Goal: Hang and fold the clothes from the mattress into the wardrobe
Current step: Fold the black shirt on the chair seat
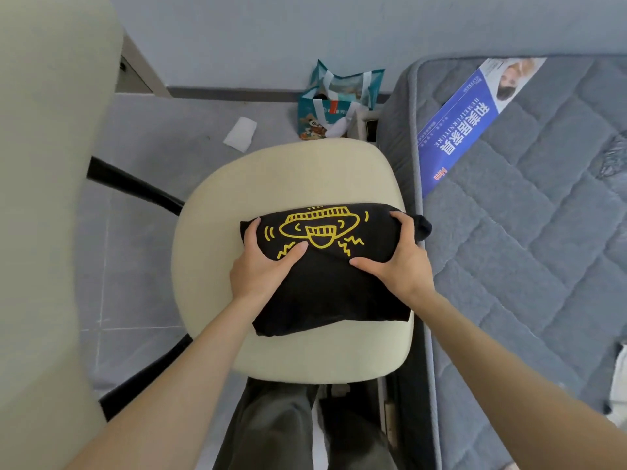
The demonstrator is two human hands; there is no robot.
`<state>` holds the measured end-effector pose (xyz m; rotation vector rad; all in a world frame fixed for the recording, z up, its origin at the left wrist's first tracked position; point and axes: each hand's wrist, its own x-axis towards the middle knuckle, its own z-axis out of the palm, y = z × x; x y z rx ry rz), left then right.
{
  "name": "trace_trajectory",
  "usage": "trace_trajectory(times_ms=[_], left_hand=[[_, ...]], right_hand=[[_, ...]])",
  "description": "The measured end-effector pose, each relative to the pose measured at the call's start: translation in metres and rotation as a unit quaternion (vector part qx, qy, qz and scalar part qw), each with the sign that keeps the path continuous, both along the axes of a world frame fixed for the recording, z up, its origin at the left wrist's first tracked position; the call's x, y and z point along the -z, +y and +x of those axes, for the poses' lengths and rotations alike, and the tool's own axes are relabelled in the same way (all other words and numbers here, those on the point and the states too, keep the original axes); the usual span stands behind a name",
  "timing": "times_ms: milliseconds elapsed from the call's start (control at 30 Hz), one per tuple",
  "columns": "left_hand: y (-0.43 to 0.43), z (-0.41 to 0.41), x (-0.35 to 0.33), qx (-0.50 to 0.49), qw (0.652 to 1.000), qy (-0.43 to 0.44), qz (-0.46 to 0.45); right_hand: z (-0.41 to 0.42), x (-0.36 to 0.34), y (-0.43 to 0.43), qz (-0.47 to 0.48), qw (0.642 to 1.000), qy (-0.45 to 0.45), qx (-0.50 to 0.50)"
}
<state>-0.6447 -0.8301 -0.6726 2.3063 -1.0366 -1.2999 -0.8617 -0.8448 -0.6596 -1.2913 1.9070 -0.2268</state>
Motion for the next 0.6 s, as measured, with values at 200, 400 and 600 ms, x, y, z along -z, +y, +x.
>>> trace_trajectory(times_ms=[200, 400, 600], left_hand=[[0.033, -0.019, -0.034, -0.009, 0.998, -0.032, -0.050], [0.094, -0.046, -0.103, -0.016, 0.990, -0.023, -0.136], [0.170, -0.070, -0.183, -0.030, 0.977, -0.014, -0.212]], right_hand=[[-0.018, -0.032, 0.038, -0.043, 0.997, -0.063, 0.026], [-0.050, -0.102, 0.090, -0.125, 0.988, -0.093, 0.014], [-0.082, -0.180, 0.155, -0.205, 0.972, -0.114, -0.019]])
